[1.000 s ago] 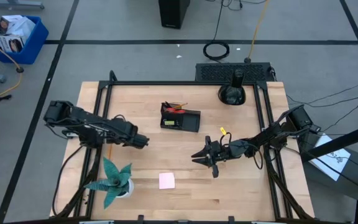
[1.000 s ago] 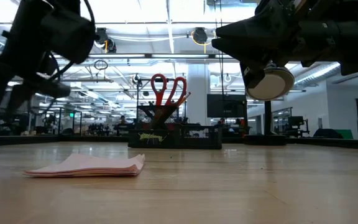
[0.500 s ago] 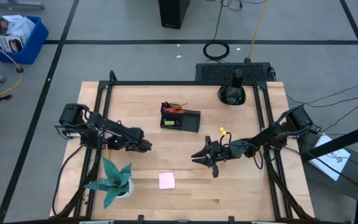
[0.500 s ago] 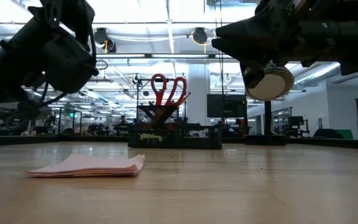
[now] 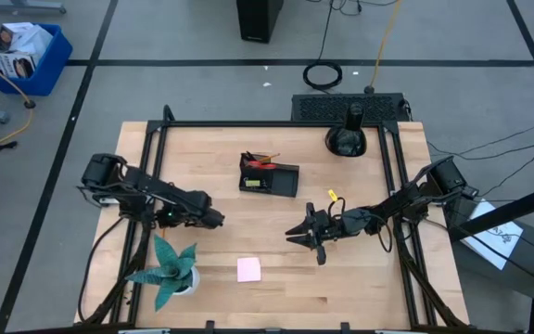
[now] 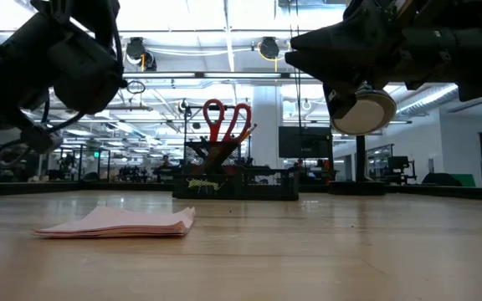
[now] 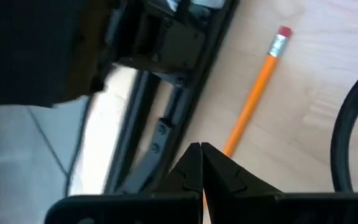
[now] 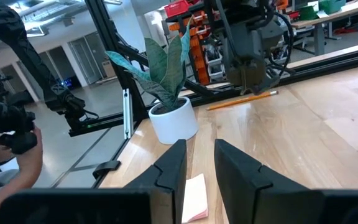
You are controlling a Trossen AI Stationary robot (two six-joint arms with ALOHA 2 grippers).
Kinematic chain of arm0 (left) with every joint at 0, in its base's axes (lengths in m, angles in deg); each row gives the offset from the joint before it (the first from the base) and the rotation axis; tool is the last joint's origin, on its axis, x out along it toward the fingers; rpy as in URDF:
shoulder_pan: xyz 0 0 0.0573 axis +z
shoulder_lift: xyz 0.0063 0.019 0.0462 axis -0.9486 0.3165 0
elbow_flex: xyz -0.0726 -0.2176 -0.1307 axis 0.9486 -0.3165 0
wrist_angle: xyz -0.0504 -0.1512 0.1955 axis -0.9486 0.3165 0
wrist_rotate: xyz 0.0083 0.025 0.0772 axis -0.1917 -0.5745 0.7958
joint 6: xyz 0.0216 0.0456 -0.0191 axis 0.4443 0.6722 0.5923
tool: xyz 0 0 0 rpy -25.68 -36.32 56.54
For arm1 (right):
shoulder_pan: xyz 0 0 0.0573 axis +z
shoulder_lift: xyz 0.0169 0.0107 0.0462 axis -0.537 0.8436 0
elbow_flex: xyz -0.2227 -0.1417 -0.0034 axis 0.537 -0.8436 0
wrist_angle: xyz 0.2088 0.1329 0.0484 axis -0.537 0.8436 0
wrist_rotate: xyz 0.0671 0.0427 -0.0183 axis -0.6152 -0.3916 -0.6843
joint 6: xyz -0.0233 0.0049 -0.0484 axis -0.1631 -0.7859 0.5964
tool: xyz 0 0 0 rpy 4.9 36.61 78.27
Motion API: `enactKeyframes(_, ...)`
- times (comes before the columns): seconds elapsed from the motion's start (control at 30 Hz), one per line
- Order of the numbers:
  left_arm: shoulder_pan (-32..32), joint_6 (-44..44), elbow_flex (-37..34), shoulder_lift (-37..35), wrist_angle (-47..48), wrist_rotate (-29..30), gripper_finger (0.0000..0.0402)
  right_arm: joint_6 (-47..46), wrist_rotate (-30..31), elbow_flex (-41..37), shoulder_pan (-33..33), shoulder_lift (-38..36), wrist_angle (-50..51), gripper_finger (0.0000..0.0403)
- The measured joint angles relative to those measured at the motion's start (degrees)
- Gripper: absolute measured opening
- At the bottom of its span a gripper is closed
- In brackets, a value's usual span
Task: Pick and place office supplies into organizer
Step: Put the orange pencil into the black desk organizer
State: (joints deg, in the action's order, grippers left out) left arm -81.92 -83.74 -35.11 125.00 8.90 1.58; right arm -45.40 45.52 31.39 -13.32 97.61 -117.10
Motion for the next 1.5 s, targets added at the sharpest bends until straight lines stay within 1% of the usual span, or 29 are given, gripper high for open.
enactKeyframes(0.13, 0.31, -0.22, -2.30, -3.03, -2.15, -1.55, 0.0000, 0.00, 0.00, 0.00, 0.00, 0.00, -0.01, 0.0073)
enactKeyframes(0.2, 0.56, -2.00, -4.04, -4.07, -2.58, -2.22, 0.0000, 0.00, 0.00, 0.00, 0.02, 0.00, 0.01, 0.0073)
enactKeyframes(0.3, 0.59, -3.51, -6.96, -5.67, -5.25, -4.82, 0.0000, 0.00, 0.00, 0.00, 0.02, 0.00, 0.03, 0.0073)
enactKeyframes(0.37, 0.55, -3.68, -8.10, -7.14, -7.18, -4.85, 0.0000, 0.00, 0.00, 0.00, 0.02, 0.00, -0.03, 0.0073)
enactKeyframes(0.5, 0.77, -3.86, -10.28, -10.00, -10.88, -2.53, 0.0000, 0.01, 0.00, 0.00, 0.00, 0.00, 0.00, 0.0073)
enactKeyframes(0.57, 0.76, -5.58, -11.40, -11.51, -12.20, -1.71, 0.0000, 0.00, 0.00, 0.00, 0.01, 0.00, 0.01, 0.0073)
enactKeyframes(0.63, 0.65, -7.74, -12.69, -12.34, -12.55, -2.41, 0.0000, 0.00, 0.00, 0.00, 0.01, 0.00, 0.01, 0.0073)
enactKeyframes(0.7, 0.59, -7.79, -14.02, -13.03, -13.85, -3.00, 0.0000, 0.00, 0.00, 0.00, 0.01, 0.00, 0.01, 0.0073)
enactKeyframes(0.9, 0.97, -7.10, -17.51, -13.63, -18.75, -3.35, 0.0000, 0.00, 0.00, 0.00, 0.02, 0.00, -0.01, 0.0073)
enactKeyframes(0.97, 1.18, -6.21, -17.78, -13.48, -18.97, -3.22, 0.0000, 0.00, 0.00, 0.00, 0.00, 0.00, 0.01, 0.0073)
enactKeyframes(1.07, 1.50, -4.22, -18.35, -13.53, -21.23, -1.28, 0.0000, 0.00, 0.00, 0.00, 0.02, 0.00, 0.00, 0.0073)
enactKeyframes(1.3, 1.51, -4.51, -19.84, -13.54, -24.15, -0.89, 0.0000, 0.00, 0.00, 0.00, 0.01, 0.00, -0.02, 0.0073)
enactKeyframes(1.5, 2.43, -4.86, -19.43, -13.54, -26.22, 2.14, 0.0000, 0.00, 0.00, 0.00, 0.00, 0.00, 0.01, 0.0073)
